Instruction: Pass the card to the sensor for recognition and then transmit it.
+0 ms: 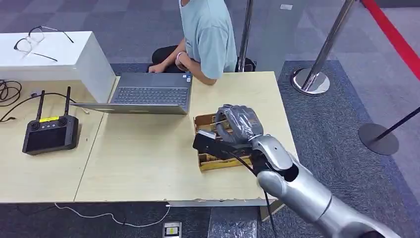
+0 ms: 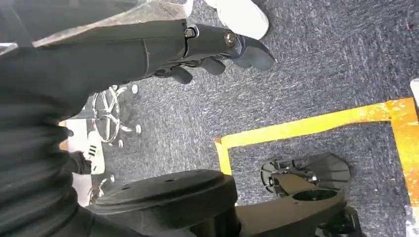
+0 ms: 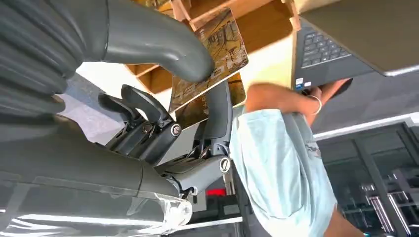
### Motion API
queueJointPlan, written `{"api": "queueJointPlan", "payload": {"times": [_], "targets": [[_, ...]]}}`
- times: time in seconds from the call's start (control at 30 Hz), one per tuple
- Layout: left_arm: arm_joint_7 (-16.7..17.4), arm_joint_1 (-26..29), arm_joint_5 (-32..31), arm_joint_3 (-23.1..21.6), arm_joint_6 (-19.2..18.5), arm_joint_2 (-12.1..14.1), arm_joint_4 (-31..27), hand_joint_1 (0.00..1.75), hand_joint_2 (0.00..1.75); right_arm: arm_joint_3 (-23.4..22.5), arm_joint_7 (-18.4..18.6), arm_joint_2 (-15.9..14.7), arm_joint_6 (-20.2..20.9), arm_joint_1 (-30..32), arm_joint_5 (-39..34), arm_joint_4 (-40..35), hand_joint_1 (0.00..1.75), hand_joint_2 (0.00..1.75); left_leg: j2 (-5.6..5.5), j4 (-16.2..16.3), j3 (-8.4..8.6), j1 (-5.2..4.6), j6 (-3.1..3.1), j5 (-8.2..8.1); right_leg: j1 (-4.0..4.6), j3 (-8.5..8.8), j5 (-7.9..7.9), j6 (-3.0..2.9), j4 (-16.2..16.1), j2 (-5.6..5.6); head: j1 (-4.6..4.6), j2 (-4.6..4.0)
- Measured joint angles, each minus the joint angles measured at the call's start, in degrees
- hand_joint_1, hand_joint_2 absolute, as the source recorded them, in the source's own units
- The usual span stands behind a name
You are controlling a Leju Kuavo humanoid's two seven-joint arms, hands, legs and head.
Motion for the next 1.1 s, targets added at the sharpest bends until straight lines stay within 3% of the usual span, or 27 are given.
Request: {"api": "queueJointPlan", "payload": {"times": [1.1], "targets": [[-0.46, -0.06, -1.62, -0.09, -1.03, 0.42, 0.02, 0.00, 1.75, 2.82, -0.15, 3.26, 3.02, -8.24, -3.65, 3.45, 1.75, 1.75, 0.00, 0.00, -0.01, 0.00, 0.00, 0.00, 0.01, 0.00, 0.00, 0.00, 0.01, 0.00, 0.00, 0.00]]}}
